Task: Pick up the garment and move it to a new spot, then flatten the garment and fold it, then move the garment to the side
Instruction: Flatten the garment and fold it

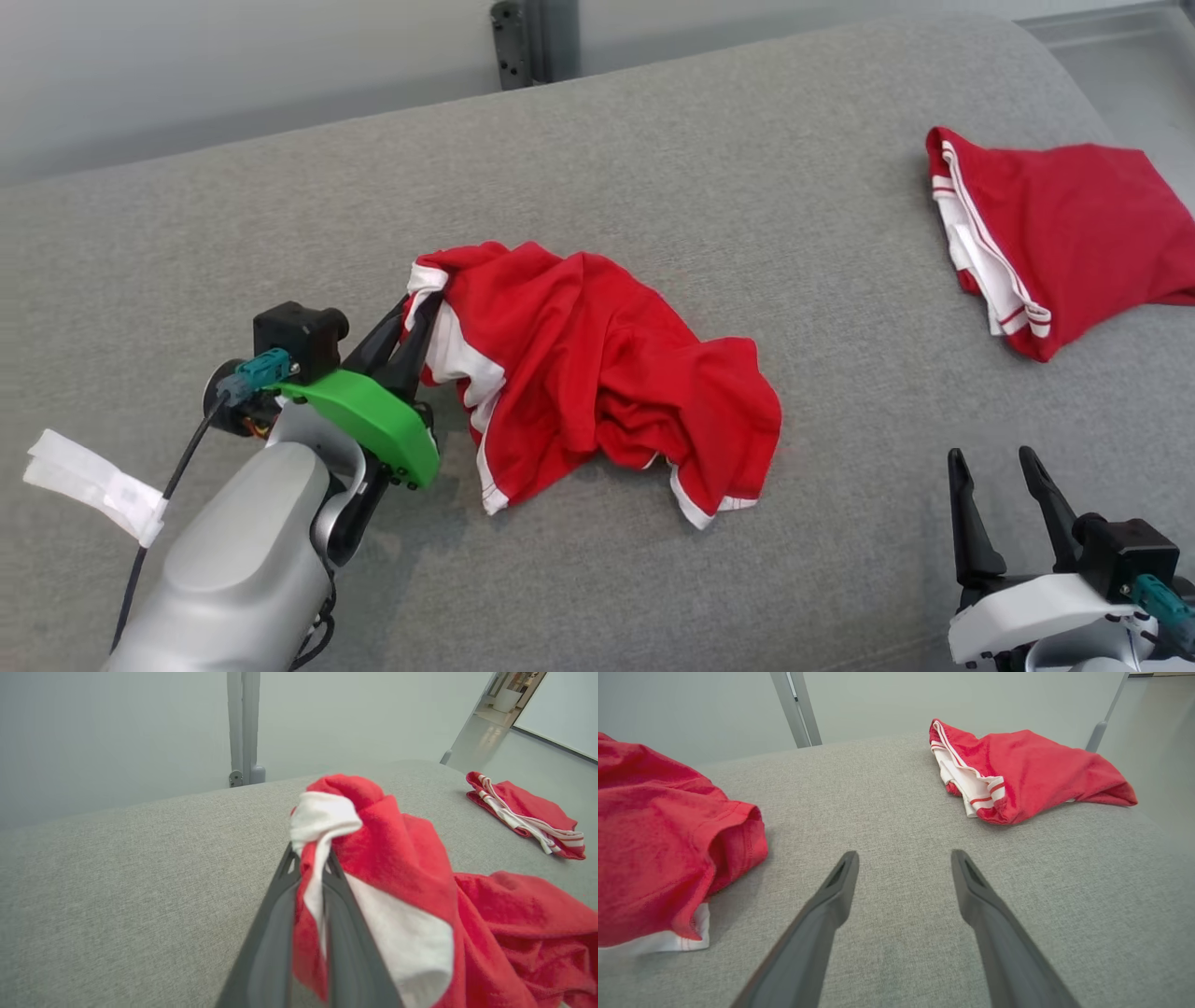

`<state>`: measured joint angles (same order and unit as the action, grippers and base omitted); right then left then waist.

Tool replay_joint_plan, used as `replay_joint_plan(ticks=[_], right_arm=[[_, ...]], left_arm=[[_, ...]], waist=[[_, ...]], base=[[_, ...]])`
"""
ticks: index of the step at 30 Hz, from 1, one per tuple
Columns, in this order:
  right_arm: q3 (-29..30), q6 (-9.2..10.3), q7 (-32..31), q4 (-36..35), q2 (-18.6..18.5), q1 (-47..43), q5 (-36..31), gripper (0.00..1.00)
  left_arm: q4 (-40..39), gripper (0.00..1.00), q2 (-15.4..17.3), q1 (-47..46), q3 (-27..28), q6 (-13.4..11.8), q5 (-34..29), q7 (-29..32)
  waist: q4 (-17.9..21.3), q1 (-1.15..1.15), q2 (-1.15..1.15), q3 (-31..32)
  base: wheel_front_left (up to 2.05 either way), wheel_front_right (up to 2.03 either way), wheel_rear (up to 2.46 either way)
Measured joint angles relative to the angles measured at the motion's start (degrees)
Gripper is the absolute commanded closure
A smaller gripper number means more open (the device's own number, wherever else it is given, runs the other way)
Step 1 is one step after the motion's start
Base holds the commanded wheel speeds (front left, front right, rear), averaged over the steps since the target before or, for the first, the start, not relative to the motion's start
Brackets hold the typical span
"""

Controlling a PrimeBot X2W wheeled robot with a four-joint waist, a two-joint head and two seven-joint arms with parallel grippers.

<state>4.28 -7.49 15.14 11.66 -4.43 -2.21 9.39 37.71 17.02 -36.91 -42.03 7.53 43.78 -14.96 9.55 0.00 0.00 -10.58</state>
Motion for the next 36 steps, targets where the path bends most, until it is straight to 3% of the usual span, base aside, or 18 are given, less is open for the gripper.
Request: replay_joint_plan(ticks=[4, 15, 22, 29, 36], right_arm=[[-0.3, 0.0, 0.0, 0.13, 0.05, -0.58, -0.01, 0.0], [-1.97, 0.0, 0.0, 1.37, 1.07, -2.38, 0.53, 0.0], [-2.82, 0.0, 0.0, 2.23, 1.43, -3.33, 0.82, 0.0], [-3.42, 0.0, 0.0, 2.55, 1.55, -3.54, 1.21, 0.0], [-3.56, 0.0, 0.0, 2.82, 1.55, -3.76, 1.58, 0.0]], left_arm=[[-5.14, 1.0, 0.45, 0.03, 1.07, -2.38, 1.59, 3.03], [-29.08, 1.0, 2.77, 2.31, 3.19, -18.17, 3.83, 17.18], [-41.57, 1.0, 3.44, 1.55, 1.14, -25.1, 3.66, 26.96], [-42.29, 1.0, -0.08, -1.75, 2.68, -30.41, 6.47, 32.55], [-34.75, 1.0, -1.43, -9.0, 1.02, -33.37, 2.11, 34.11]], waist=[[-2.99, 0.0, 0.0, 1.55], [-11.38, 0.0, 0.0, 6.1], [-14.49, 0.0, 0.0, 9.02], [-16.02, 0.0, 0.0, 10.52], [-16.85, -0.01, 0.0, 10.29]], base=[[0.0, 0.0, 0.0], [0.0, 0.0, 0.0], [0.0, 0.0, 0.0], [0.0, 0.0, 0.0], [0.0, 0.0, 0.0]])
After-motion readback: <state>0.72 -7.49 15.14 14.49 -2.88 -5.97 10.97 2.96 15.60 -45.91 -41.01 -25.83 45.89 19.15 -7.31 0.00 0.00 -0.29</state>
